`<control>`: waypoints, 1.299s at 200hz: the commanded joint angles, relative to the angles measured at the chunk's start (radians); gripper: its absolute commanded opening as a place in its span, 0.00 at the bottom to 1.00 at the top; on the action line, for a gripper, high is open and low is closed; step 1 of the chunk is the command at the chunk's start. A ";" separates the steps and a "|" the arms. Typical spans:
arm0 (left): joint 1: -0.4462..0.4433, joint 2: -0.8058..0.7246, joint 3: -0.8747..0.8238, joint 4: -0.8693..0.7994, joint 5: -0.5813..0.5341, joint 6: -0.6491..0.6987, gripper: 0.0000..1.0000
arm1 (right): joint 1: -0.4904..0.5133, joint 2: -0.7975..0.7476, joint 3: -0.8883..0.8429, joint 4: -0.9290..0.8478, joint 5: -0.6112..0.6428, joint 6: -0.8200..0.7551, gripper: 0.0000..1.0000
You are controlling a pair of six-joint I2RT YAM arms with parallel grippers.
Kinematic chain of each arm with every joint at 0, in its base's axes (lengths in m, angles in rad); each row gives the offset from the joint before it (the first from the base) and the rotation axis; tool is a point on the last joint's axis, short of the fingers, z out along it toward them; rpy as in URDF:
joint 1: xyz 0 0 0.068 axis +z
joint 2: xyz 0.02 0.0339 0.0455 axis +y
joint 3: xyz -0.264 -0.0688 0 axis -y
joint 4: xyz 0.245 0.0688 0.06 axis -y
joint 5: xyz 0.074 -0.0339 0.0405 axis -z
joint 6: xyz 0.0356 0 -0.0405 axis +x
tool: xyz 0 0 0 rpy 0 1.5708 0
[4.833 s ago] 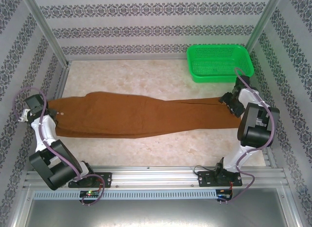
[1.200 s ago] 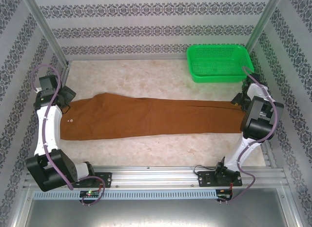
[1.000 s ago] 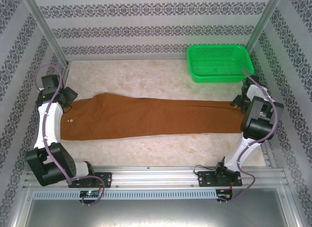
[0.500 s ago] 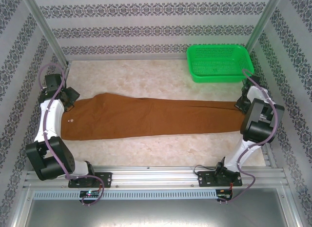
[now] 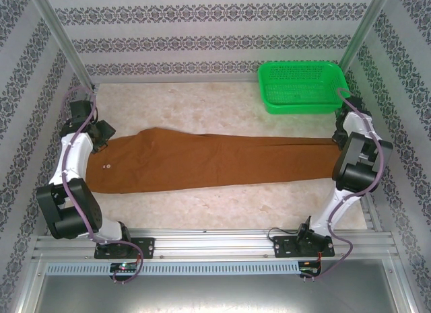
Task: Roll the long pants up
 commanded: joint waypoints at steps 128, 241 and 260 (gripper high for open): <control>-0.142 0.197 -0.131 0.033 -0.039 0.055 0.52 | 0.101 -0.147 -0.235 0.092 -0.171 0.007 0.50; 0.142 0.372 -0.074 0.061 -0.032 -0.003 0.47 | 0.044 0.184 0.092 -0.054 -0.128 0.018 0.31; 0.143 0.369 -0.065 0.056 -0.047 -0.002 0.45 | 0.008 0.191 0.141 -0.080 -0.130 0.041 0.32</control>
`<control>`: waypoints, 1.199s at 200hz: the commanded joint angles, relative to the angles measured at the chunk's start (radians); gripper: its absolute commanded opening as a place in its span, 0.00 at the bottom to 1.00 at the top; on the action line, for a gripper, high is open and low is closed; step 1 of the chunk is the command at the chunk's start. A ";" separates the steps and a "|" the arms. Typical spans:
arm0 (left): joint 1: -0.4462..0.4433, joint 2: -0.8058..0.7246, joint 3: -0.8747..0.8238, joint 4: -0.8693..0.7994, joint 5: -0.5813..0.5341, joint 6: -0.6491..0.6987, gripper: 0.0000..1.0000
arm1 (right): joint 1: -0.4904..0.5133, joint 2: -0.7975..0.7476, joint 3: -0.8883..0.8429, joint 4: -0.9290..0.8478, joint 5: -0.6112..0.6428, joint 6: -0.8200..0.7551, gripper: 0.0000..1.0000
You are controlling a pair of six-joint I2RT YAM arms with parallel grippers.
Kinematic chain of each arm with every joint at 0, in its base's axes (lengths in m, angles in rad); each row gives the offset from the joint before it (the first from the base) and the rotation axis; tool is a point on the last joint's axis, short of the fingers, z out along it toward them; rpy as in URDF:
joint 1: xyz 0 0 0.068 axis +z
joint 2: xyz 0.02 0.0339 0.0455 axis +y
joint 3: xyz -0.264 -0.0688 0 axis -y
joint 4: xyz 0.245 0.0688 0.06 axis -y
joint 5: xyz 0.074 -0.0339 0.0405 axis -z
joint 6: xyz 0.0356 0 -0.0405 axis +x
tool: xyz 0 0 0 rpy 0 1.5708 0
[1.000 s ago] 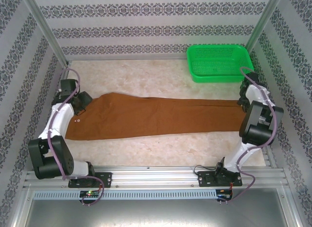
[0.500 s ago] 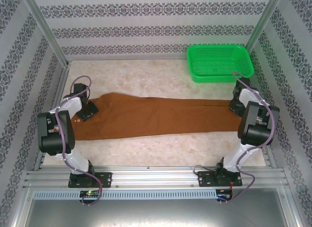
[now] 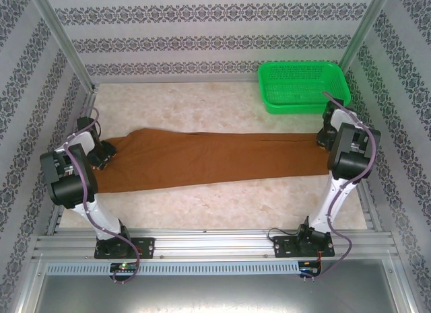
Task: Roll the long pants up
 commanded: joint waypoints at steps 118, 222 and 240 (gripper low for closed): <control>-0.165 -0.101 0.098 0.029 0.018 0.044 0.62 | -0.183 -0.223 -0.311 0.186 -0.300 0.118 0.98; -0.174 -0.130 0.073 0.017 0.040 0.044 0.57 | -0.202 -0.084 -0.244 0.174 -0.299 0.103 0.43; -0.175 -0.125 0.068 0.015 0.042 0.052 0.57 | -0.204 -0.083 -0.247 0.172 -0.296 0.094 0.30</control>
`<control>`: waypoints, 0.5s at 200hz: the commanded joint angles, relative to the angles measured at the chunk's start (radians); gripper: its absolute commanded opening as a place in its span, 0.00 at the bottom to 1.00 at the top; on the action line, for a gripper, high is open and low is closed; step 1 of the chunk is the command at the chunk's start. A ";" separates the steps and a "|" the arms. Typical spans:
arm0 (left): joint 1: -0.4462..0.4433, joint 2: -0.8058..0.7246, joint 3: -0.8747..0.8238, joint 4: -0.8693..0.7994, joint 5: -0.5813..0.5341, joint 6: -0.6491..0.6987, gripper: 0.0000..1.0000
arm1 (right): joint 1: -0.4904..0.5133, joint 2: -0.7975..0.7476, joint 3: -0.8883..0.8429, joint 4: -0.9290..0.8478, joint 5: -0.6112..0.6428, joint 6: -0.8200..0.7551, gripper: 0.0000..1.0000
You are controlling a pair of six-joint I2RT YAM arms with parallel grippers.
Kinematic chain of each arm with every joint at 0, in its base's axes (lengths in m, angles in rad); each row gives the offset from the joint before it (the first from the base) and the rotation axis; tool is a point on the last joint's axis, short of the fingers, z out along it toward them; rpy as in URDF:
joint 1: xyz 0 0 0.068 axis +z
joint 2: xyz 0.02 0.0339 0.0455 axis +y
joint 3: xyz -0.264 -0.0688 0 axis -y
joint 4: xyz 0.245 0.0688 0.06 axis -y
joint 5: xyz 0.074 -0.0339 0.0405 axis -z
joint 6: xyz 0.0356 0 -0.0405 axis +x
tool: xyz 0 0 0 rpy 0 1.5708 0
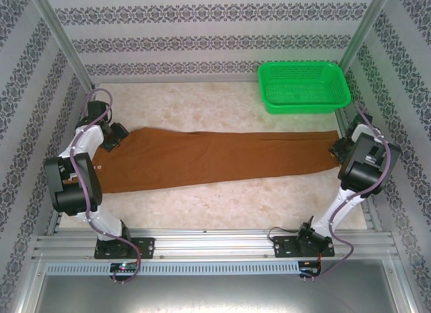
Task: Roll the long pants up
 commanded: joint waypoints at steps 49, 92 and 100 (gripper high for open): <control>-0.008 -0.018 -0.025 0.002 0.045 0.016 0.54 | 0.007 -0.067 -0.094 0.057 0.041 -0.010 0.00; -0.034 -0.055 -0.015 0.019 0.042 -0.014 0.55 | 0.216 -0.289 -0.160 0.086 0.041 -0.024 0.00; -0.034 -0.070 -0.020 0.018 0.032 -0.022 0.56 | 0.305 -0.310 -0.157 0.081 0.040 -0.027 0.00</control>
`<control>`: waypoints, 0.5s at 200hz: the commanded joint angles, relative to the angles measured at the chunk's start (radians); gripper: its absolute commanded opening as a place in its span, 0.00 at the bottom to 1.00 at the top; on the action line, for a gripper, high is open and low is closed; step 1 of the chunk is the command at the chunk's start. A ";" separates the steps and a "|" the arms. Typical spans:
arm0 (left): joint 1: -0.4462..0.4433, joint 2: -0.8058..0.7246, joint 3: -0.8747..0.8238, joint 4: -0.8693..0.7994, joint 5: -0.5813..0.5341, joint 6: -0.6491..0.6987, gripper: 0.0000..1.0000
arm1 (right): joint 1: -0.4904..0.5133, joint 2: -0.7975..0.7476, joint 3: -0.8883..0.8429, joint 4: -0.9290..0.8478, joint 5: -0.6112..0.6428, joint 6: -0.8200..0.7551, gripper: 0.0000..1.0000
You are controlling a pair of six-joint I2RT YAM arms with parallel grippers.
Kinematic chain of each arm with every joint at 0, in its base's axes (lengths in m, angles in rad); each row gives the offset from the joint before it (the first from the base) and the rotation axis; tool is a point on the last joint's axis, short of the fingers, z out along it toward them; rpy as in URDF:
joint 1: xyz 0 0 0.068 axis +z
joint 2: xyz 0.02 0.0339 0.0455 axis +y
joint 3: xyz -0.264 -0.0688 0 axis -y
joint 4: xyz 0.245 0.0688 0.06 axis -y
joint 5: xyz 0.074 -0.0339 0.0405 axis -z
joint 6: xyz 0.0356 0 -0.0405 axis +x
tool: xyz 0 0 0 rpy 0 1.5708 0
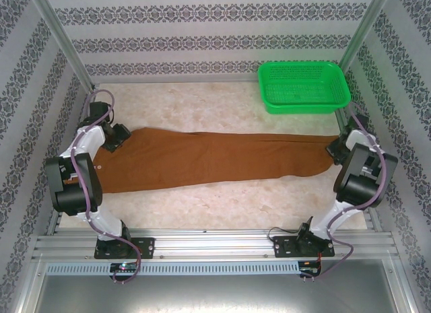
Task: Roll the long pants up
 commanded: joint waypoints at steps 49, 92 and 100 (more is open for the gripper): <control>-0.012 -0.124 -0.036 -0.032 -0.039 0.001 0.56 | 0.783 -0.039 0.119 -0.054 0.018 0.013 0.00; -0.007 -0.186 -0.087 -0.026 -0.068 0.000 0.58 | 1.141 0.168 0.474 -0.168 -0.004 0.001 0.00; -0.005 -0.187 -0.100 -0.017 -0.063 -0.003 0.58 | 1.185 0.214 0.571 -0.212 0.002 -0.012 0.00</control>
